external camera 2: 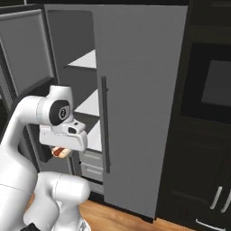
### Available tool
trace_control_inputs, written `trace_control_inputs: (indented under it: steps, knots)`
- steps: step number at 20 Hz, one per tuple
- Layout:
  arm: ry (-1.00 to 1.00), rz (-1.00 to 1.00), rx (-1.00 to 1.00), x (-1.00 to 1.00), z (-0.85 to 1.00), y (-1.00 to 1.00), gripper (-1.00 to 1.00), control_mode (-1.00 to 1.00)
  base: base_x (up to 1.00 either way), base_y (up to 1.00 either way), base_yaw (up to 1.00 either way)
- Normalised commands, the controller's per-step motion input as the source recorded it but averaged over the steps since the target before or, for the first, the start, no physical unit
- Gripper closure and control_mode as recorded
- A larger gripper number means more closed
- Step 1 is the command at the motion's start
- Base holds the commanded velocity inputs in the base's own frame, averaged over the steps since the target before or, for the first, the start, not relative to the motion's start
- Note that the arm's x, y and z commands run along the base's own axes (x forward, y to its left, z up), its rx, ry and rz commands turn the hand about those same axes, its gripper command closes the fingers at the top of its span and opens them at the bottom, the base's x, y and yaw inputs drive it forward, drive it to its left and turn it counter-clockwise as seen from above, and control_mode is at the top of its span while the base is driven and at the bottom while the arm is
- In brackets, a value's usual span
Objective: Store the hot dog in the freezer for long-term storage. Close the freezer door after placing the cooked food.
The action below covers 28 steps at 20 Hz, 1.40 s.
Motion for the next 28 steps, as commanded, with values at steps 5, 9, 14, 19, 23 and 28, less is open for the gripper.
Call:
trace_control_inputs:
  steps: [5, 9, 14, 19, 23, 28]
  knots:
    - [0.0, 0.0, 0.0, 0.0, 0.0, 0.0, 1.0, 1.0, 0.0, 0.25, 0.01]
    - [0.0, 0.0, 0.0, 0.0, 0.0, 0.0, 1.0, 1.0, 0.14, 0.33, 0.0]
    - [0.0, 0.0, 0.0, 0.0, 0.0, 0.0, 1.0, 1.0, 0.15, 0.35, 0.0]
    - [0.0, 0.0, 0.0, 0.0, 0.0, 0.0, 1.0, 1.0, 0.19, 0.29, 0.0]
    - [0.0, 0.0, 0.0, 0.0, 0.0, 0.0, 1.0, 1.0, 0.39, 0.19, 0.0]
    - [0.0, 0.0, 0.0, 0.0, 0.0, 0.0, 1.0, 1.0, 0.48, 0.06, 0.01]
